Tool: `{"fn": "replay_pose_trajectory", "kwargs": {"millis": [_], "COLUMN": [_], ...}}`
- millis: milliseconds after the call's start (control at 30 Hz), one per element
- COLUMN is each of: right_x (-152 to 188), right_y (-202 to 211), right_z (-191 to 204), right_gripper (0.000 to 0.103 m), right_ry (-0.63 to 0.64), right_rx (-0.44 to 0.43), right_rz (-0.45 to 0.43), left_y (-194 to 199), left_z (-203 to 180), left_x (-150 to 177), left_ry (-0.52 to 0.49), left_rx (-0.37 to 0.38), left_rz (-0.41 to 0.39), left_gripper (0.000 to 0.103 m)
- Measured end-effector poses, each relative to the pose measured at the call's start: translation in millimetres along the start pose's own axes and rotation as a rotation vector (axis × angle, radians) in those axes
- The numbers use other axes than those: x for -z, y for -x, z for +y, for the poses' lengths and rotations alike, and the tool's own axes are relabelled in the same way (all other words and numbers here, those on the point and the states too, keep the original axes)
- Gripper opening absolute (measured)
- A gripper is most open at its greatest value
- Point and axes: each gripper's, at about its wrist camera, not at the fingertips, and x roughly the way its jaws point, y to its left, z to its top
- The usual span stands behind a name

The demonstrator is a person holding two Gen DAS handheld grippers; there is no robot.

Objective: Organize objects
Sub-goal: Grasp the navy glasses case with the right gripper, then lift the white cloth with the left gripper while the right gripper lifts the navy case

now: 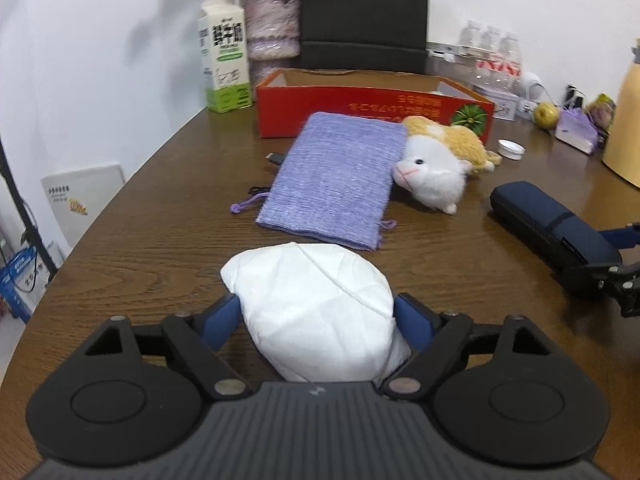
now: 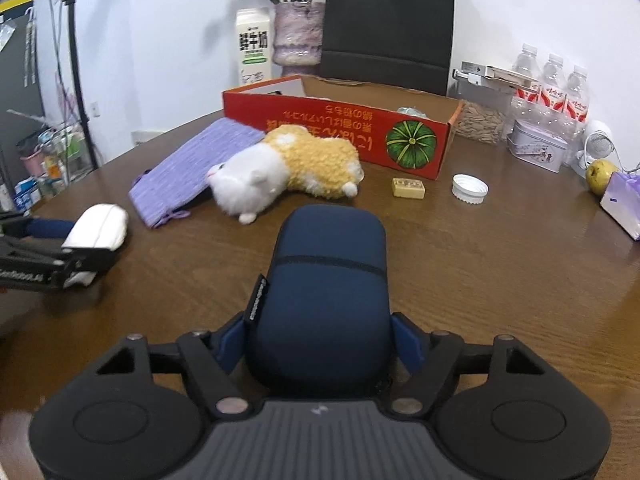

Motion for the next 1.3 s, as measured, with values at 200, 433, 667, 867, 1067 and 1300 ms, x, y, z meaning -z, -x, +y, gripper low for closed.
{"fn": "replay_pose_trajectory", "kwargs": {"millis": [200,433,667,867,1067,1300], "right_x": [3,-2,-5,-5,-5,-5], "right_y": [-1,-16,-21,-19,-15,-13], "right_z": [-1,4,0,-2,-1,1], "right_gripper": [0.094,0.103,0.103,0.087,0.071,0.069], "right_ry": [-0.038,-0.057,-0.085,-0.099,-0.091,-0.092], "right_rx": [-0.011,0.028,0.061,0.075,0.046,0.036], "right_rz": [-0.012,-0.021,-0.022,-0.043,-0.068,-0.081], "left_y": [1,2,3,3,4,16], "left_z": [4,11,-1,-7,-6,-4], "left_x": [-3,0,1,2,4,5], "left_ry": [0.038,0.089,0.085,0.084,0.105,0.113], "left_rx": [-0.011,-0.067,-0.085,-0.082,-0.087,-0.073], "left_rz": [0.014,0.043,0.045,0.048,0.037,-0.001], "left_gripper": [0.103,0.103,0.103,0.103,0.103,0.068]}}
